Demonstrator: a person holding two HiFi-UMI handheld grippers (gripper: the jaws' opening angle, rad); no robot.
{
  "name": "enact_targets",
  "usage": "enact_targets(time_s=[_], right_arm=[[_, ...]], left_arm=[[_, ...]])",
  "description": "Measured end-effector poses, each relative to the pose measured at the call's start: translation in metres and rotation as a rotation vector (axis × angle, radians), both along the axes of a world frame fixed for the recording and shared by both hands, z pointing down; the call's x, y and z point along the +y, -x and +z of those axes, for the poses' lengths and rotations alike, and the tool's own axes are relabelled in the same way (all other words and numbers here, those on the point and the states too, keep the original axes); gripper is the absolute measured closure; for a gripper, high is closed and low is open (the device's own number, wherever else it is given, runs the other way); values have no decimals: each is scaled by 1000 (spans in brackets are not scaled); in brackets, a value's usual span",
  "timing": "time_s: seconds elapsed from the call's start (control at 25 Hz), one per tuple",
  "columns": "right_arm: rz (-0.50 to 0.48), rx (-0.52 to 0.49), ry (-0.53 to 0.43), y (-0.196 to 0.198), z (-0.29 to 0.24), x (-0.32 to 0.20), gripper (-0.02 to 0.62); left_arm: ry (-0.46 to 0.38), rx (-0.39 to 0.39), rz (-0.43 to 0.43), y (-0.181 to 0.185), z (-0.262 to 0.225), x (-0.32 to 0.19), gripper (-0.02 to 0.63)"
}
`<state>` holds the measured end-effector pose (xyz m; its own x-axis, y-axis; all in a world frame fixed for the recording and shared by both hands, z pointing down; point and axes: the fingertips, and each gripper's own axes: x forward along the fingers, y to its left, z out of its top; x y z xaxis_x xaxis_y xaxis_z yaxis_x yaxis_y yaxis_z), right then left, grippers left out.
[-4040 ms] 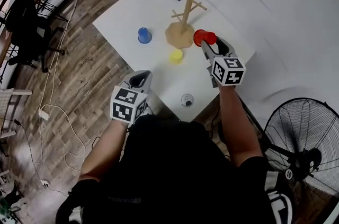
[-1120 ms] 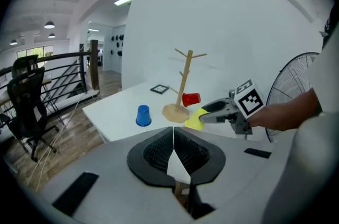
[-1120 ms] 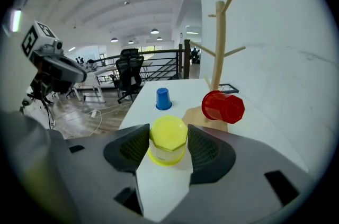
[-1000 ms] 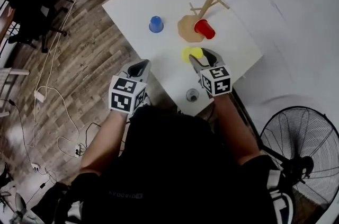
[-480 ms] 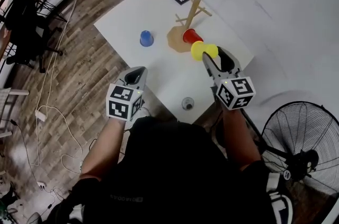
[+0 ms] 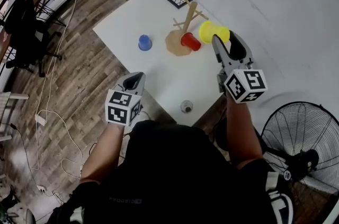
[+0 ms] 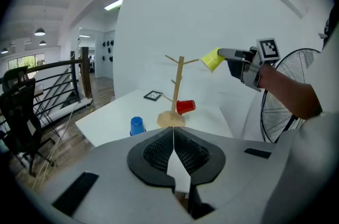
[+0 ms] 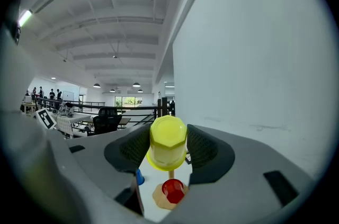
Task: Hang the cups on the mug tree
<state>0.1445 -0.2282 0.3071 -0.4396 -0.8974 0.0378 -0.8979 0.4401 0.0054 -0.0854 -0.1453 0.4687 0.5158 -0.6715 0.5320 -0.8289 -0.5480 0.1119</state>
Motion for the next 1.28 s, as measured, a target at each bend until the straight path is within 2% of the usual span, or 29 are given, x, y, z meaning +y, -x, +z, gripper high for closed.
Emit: enact_targets(time_s=[0.24, 0.8, 1.28], right_arm=[[31, 5, -48, -6, -20, -22, 379], [13, 77, 52, 18, 26, -64, 379], [3, 104, 85, 18, 44, -55, 379]], left_arm=[[3, 2, -22, 5, 1, 1, 589], [13, 6, -80, 19, 6, 6, 589], [17, 9, -74, 15, 8, 4, 589]])
